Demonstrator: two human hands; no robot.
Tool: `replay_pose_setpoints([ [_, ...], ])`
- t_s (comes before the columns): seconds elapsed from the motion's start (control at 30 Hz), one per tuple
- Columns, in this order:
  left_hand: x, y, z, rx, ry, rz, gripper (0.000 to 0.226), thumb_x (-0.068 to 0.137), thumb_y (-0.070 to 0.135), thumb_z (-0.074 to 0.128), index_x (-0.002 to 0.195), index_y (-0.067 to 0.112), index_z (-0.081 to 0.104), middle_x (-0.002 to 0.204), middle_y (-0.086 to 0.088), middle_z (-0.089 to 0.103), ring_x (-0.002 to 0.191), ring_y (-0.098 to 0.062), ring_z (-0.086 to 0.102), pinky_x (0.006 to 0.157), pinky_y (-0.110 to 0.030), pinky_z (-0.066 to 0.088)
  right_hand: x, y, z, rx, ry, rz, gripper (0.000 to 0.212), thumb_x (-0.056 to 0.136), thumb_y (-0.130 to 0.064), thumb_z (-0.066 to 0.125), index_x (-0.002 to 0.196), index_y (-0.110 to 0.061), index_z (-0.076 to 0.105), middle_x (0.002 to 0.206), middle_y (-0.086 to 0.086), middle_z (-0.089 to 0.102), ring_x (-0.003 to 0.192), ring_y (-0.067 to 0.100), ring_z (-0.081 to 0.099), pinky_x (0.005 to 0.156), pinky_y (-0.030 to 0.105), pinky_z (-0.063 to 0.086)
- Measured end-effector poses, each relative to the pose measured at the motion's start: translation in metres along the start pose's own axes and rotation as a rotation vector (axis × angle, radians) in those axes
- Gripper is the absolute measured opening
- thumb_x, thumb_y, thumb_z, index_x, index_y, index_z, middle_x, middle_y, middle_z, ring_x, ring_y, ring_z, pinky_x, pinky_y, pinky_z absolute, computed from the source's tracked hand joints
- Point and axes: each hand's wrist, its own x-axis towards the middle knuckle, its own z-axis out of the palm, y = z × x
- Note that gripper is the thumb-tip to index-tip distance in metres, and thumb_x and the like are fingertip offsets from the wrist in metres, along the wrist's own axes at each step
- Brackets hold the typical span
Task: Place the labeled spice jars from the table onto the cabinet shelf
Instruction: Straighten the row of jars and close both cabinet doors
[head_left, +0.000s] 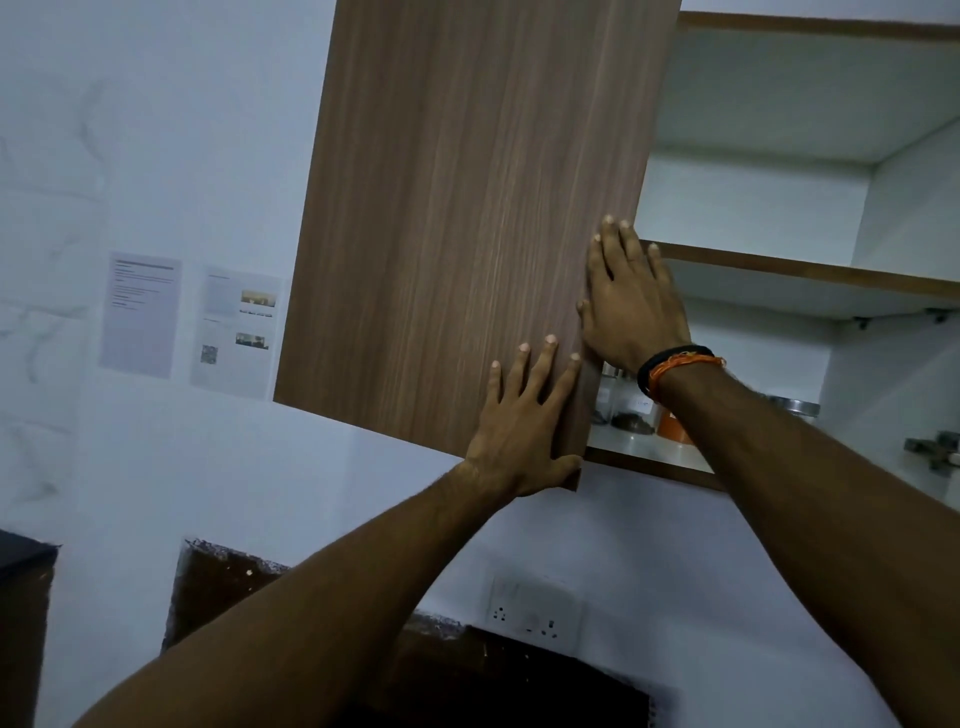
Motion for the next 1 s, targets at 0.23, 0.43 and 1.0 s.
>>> replay_pose_setpoints([
  [0.23,0.013,-0.01,0.02,0.025,-0.114,0.019,0.119,0.081,0.059,0.069,0.159,0.023,-0.013,0.165,-0.011,-0.026,0.151,-0.04,-0.02,0.12,-0.066,0.0,0.01,0.006,0.024,0.021,-0.129,0.01,0.08,0.101,-0.035,0.046,0.158,-0.003,-0.002,0.167,0.016,-0.012,0.155,0.031,-0.007,0.125,0.053,0.01],
  [0.43,0.015,-0.021,0.029,0.051,-0.195,0.039,0.11,0.085,0.044,0.069,0.16,0.022,-0.009,0.166,-0.009,-0.023,0.151,-0.039,-0.02,0.12,-0.067,0.002,0.013,0.003,0.044,0.051,-0.197,0.031,0.085,0.099,-0.034,0.051,0.158,-0.002,-0.002,0.166,0.018,-0.013,0.155,0.033,-0.006,0.125,0.053,0.01],
  [1.0,0.023,-0.016,0.016,-0.052,-0.303,-0.011,0.107,0.086,0.04,0.07,0.161,0.021,-0.005,0.166,-0.012,-0.023,0.151,-0.041,-0.018,0.122,-0.064,0.0,0.009,0.01,0.033,0.117,-0.27,0.01,0.081,0.094,-0.023,0.057,0.158,-0.002,0.011,0.167,0.018,-0.003,0.154,0.033,0.008,0.124,0.052,0.017],
])
